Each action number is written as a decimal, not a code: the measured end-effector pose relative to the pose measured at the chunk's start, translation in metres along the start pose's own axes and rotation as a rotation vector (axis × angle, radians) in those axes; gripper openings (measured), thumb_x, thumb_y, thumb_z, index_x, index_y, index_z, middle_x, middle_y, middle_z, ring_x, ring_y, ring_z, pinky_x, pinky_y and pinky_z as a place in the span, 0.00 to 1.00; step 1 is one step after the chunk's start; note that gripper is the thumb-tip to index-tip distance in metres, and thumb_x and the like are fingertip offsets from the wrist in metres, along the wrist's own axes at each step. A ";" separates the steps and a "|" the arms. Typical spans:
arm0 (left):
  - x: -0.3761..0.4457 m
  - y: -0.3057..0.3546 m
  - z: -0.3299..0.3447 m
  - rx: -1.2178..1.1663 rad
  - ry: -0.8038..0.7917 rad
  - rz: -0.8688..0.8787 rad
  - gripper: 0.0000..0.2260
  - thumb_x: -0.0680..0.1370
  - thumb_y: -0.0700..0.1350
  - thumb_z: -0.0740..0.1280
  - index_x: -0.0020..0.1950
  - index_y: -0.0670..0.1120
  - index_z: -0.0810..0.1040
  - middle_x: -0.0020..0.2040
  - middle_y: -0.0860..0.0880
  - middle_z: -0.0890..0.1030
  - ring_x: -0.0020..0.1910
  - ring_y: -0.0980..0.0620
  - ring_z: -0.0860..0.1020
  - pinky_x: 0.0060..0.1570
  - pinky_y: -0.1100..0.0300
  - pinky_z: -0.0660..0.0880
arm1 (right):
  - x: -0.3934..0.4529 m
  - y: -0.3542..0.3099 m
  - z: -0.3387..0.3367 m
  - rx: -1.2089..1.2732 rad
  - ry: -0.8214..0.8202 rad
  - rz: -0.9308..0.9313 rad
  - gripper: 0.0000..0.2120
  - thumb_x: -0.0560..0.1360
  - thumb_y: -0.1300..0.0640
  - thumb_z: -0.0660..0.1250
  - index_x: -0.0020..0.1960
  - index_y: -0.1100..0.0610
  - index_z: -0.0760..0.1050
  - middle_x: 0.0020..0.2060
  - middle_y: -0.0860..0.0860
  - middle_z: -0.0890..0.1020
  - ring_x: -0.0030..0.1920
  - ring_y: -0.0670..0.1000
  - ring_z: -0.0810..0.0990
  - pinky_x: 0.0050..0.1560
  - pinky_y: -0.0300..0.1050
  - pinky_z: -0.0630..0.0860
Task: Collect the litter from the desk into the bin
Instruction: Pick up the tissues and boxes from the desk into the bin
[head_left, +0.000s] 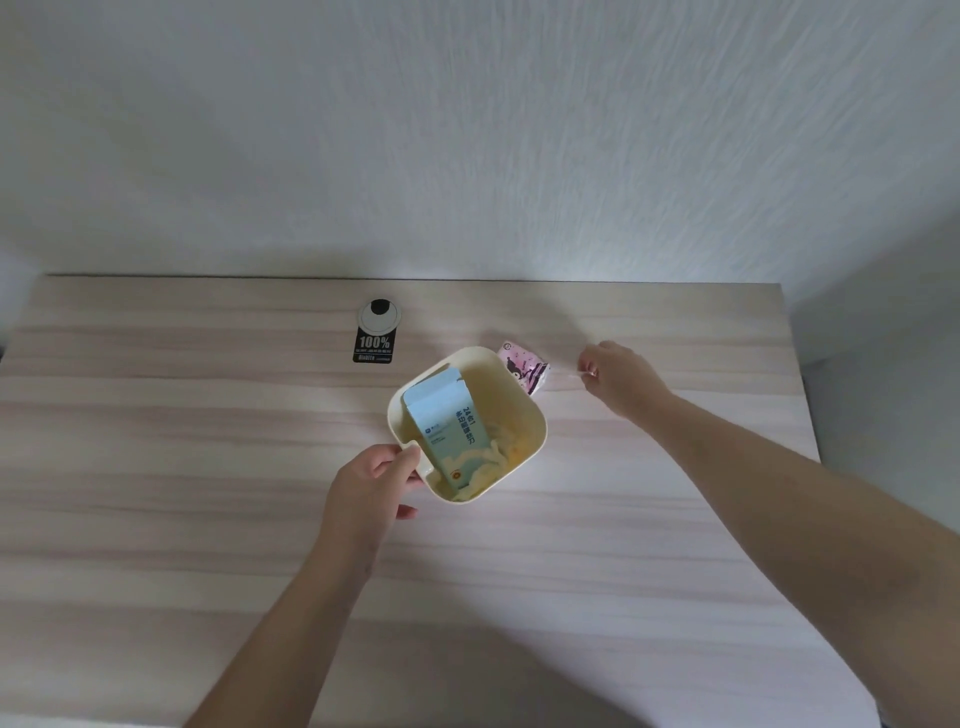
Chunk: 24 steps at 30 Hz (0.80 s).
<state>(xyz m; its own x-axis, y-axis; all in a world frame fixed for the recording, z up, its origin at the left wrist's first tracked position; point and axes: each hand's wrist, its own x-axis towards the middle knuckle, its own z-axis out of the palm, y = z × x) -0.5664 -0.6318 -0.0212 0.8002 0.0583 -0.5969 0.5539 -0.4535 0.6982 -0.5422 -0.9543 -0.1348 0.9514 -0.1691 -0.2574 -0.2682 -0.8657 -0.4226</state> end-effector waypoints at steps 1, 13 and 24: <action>-0.001 -0.001 0.000 -0.002 0.003 -0.002 0.10 0.80 0.46 0.64 0.54 0.41 0.81 0.42 0.49 0.81 0.43 0.56 0.81 0.36 0.56 0.78 | -0.006 -0.003 -0.005 0.044 0.030 -0.014 0.06 0.73 0.62 0.66 0.49 0.58 0.78 0.46 0.57 0.79 0.47 0.60 0.79 0.46 0.48 0.73; -0.014 -0.003 0.002 -0.010 0.032 0.015 0.07 0.80 0.45 0.65 0.50 0.43 0.81 0.41 0.48 0.83 0.39 0.57 0.80 0.37 0.55 0.81 | -0.099 -0.128 -0.067 0.321 0.155 -0.483 0.04 0.72 0.57 0.72 0.47 0.52 0.80 0.41 0.45 0.79 0.36 0.43 0.78 0.37 0.39 0.76; -0.020 -0.020 -0.011 -0.090 0.065 -0.018 0.07 0.79 0.44 0.66 0.49 0.42 0.82 0.41 0.46 0.83 0.40 0.55 0.82 0.32 0.58 0.78 | -0.064 -0.122 -0.056 0.472 0.198 -0.260 0.05 0.72 0.56 0.73 0.47 0.53 0.82 0.41 0.47 0.84 0.38 0.45 0.81 0.42 0.40 0.78</action>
<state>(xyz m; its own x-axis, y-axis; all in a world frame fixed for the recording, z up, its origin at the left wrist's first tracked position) -0.5911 -0.6144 -0.0187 0.8017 0.1242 -0.5847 0.5842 -0.3701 0.7223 -0.5617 -0.8647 -0.0182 0.9931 -0.1035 0.0551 -0.0173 -0.5943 -0.8041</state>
